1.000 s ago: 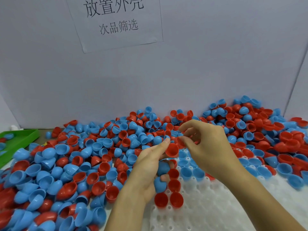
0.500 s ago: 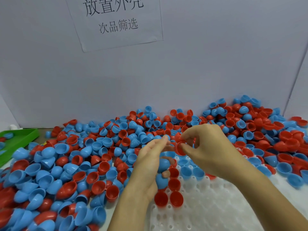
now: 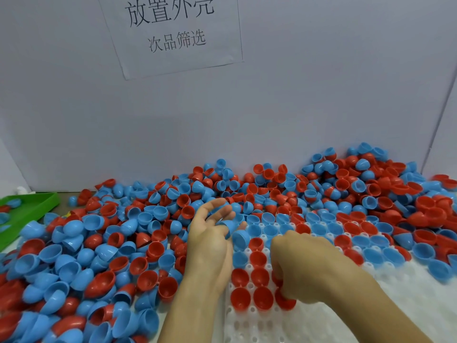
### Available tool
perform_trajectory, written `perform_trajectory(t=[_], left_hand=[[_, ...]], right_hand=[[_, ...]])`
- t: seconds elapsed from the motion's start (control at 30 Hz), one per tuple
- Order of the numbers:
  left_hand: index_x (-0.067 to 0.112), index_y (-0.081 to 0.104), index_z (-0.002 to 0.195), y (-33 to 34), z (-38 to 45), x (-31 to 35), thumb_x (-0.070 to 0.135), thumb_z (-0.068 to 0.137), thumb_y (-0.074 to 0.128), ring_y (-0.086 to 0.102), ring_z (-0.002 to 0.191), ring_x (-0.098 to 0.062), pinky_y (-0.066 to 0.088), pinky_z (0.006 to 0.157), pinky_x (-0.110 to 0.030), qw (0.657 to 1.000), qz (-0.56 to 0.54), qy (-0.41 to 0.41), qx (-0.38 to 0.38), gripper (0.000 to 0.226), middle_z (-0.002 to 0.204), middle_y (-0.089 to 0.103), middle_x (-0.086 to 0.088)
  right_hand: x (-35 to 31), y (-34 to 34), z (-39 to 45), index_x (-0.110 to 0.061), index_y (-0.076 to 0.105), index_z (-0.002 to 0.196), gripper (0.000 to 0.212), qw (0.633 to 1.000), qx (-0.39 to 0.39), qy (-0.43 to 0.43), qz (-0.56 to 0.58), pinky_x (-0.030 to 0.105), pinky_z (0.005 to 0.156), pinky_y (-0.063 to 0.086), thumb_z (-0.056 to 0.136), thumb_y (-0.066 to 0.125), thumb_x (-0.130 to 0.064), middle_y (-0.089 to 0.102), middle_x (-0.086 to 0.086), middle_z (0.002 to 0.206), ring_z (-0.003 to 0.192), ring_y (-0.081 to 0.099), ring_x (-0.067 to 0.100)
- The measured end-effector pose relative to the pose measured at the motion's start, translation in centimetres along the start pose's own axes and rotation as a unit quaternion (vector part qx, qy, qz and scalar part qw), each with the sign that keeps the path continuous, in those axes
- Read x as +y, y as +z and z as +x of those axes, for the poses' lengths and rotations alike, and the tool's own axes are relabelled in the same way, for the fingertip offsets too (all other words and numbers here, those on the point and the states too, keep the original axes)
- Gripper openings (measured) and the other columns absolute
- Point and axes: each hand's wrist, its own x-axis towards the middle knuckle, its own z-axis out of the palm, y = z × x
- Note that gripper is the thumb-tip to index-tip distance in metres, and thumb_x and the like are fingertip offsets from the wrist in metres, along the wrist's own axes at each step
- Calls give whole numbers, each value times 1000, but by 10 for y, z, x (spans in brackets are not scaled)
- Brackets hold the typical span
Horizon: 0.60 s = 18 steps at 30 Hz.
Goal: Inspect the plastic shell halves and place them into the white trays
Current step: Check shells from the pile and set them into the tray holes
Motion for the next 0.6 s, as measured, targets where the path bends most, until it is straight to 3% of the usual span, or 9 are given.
perform_trajectory(t=[0.1, 0.17, 0.23, 0.33, 0.4, 0.47, 0.6], left_hand=[[7, 63, 107, 2, -1, -2, -25, 93, 39, 75, 93, -21, 63, 70, -38, 1000, 2, 20, -11, 43, 111, 64, -17], [8, 61, 105, 3, -2, -4, -24, 93, 42, 76, 92, -20, 63, 70, -40, 998, 28, 48, -7, 39, 109, 66, -15], [11, 61, 103, 2, -3, -5, -20, 93, 48, 76, 90, -19, 61, 72, -43, 994, 72, 77, 3, 35, 104, 72, -10], [13, 62, 99, -1, -3, -6, -13, 92, 59, 76, 88, -20, 59, 66, -31, 987, 111, 114, 13, 27, 95, 77, -1], [13, 64, 97, -2, -2, -6, -9, 90, 65, 76, 87, -20, 61, 68, -33, 982, 133, 133, 27, 22, 91, 78, 0], [16, 67, 93, -1, 0, -7, -4, 89, 70, 76, 86, -19, 62, 73, -36, 975, 163, 146, 40, 20, 90, 78, 1], [22, 73, 87, 0, -1, -7, 5, 88, 74, 75, 84, -26, 61, 78, -47, 972, 182, 138, 55, 17, 88, 76, 1]], right_hand=[[12, -8, -2, -15, 66, 93, 3, 998, -7, -13, 58, 28, 67, 58, 90, 66, -17, 66, -2, 86, 73, 64, 13], [18, -17, -5, -21, 72, 101, 14, 990, 61, -41, 122, 28, 72, 59, 93, 65, -29, 67, -8, 84, 75, 66, 8], [15, -24, -6, -31, 72, 97, 11, 964, 134, -94, 211, 18, 61, 50, 92, 66, -38, 62, -11, 70, 63, 61, 5], [-1, -23, -4, -32, 75, 95, 9, 933, 144, -170, 282, 16, 54, 44, 91, 67, -34, 64, -9, 62, 56, 57, 6], [-6, -13, 1, -29, 74, 102, 15, 944, 168, -158, 237, 13, 59, 45, 94, 62, -34, 63, -11, 63, 61, 59, 7], [-3, -8, 5, -25, 71, 107, 21, 947, 214, -109, 212, 26, 69, 54, 96, 57, -35, 62, -11, 75, 71, 60, 8], [7, -12, 7, -31, 63, 90, 7, 921, 267, -67, 276, 25, 66, 52, 95, 59, -33, 62, -11, 68, 65, 60, 6]])
